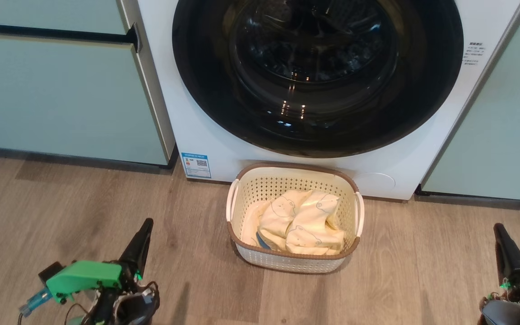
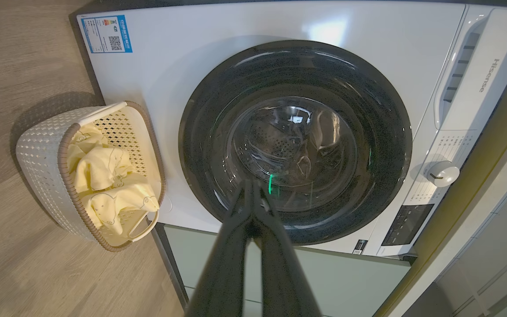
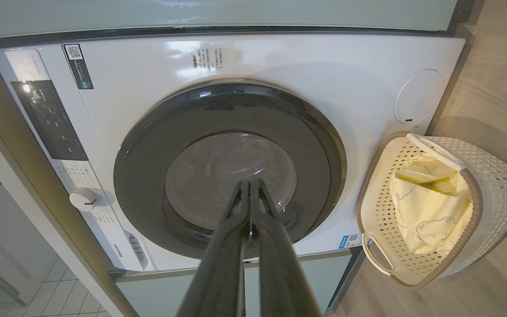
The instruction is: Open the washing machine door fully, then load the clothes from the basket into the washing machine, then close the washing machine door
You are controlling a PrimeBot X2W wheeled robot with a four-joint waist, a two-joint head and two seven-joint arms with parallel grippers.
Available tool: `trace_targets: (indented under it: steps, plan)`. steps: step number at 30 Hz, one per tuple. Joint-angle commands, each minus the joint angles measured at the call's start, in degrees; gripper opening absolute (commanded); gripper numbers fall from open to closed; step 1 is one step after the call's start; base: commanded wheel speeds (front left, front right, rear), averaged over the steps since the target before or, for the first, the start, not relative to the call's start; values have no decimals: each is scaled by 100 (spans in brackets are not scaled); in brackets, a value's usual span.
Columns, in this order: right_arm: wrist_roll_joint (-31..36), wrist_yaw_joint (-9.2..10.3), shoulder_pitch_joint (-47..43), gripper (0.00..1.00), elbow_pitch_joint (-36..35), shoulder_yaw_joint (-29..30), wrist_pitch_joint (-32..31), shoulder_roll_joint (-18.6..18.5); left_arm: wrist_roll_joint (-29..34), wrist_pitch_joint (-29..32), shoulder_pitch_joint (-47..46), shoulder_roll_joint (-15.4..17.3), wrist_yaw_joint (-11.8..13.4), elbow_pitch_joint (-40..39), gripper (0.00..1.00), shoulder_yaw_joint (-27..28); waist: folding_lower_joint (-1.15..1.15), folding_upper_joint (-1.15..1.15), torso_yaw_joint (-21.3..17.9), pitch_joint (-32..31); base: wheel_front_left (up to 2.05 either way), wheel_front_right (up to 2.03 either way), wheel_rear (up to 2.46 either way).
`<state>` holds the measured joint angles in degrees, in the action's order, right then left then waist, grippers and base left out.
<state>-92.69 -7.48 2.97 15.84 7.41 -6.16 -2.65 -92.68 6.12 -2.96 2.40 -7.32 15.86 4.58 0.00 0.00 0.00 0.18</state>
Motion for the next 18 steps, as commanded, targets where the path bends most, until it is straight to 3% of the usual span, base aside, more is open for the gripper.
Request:
trace_targets:
  steps: [1,18]
  plan:
    - [53,-1,322,0,-181,-88,-34,-22,51,36,-322,48,-17,-183,0,195,0,0,0,0,0,0,0]
    - [52,-1,322,0,-181,-89,-33,-22,51,36,-322,48,-17,-183,0,194,0,0,0,0,0,0,0]
